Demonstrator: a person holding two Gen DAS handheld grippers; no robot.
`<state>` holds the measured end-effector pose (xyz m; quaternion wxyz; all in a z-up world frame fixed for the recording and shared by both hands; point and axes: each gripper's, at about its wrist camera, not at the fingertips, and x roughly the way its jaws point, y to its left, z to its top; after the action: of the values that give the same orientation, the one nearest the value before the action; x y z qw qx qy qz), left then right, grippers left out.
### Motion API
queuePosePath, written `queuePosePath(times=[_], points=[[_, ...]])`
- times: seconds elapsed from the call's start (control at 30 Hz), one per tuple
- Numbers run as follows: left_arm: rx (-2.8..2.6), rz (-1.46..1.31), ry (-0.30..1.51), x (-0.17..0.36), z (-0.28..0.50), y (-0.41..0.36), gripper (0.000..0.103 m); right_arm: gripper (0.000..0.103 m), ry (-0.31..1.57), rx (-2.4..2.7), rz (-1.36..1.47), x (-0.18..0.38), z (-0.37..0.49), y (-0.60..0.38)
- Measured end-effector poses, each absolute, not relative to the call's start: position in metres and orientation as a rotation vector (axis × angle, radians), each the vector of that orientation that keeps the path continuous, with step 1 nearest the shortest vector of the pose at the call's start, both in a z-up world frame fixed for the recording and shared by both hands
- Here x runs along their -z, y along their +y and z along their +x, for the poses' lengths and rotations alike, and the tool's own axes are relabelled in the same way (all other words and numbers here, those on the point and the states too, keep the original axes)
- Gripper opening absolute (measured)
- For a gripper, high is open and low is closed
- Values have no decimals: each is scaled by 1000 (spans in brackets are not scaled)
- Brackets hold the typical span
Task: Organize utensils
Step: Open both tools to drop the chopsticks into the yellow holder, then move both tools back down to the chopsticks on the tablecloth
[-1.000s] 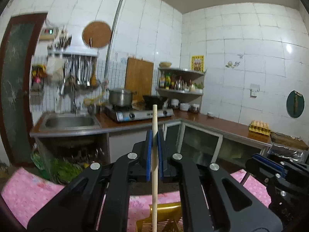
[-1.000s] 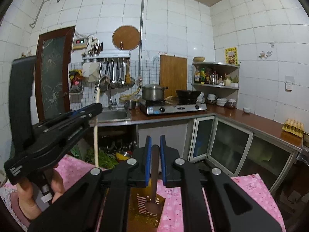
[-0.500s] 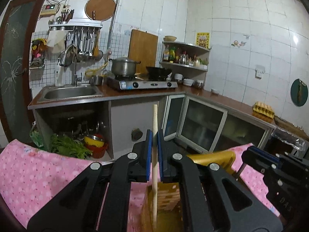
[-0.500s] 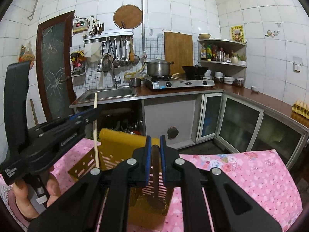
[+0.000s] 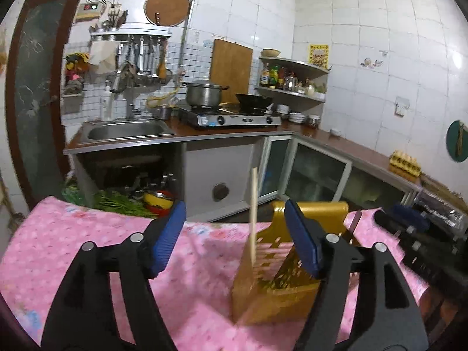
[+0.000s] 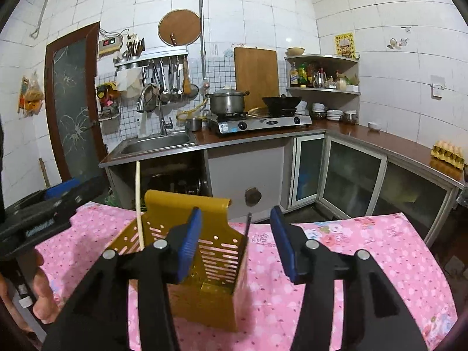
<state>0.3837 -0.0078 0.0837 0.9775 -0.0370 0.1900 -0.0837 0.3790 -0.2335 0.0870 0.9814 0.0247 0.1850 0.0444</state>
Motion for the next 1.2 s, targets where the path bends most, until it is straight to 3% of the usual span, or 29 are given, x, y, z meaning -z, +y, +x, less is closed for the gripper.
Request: queuePosePath(times=[0.13, 0.33, 1.2], points=[[159, -58, 404, -86, 352, 6, 87, 56, 371, -49, 58, -93, 350, -243], [179, -39, 452, -78, 314, 16, 98, 61, 425, 32, 78, -76, 311, -255], [149, -25, 797, 25, 314, 17, 98, 61, 671, 143, 73, 36, 276, -236]])
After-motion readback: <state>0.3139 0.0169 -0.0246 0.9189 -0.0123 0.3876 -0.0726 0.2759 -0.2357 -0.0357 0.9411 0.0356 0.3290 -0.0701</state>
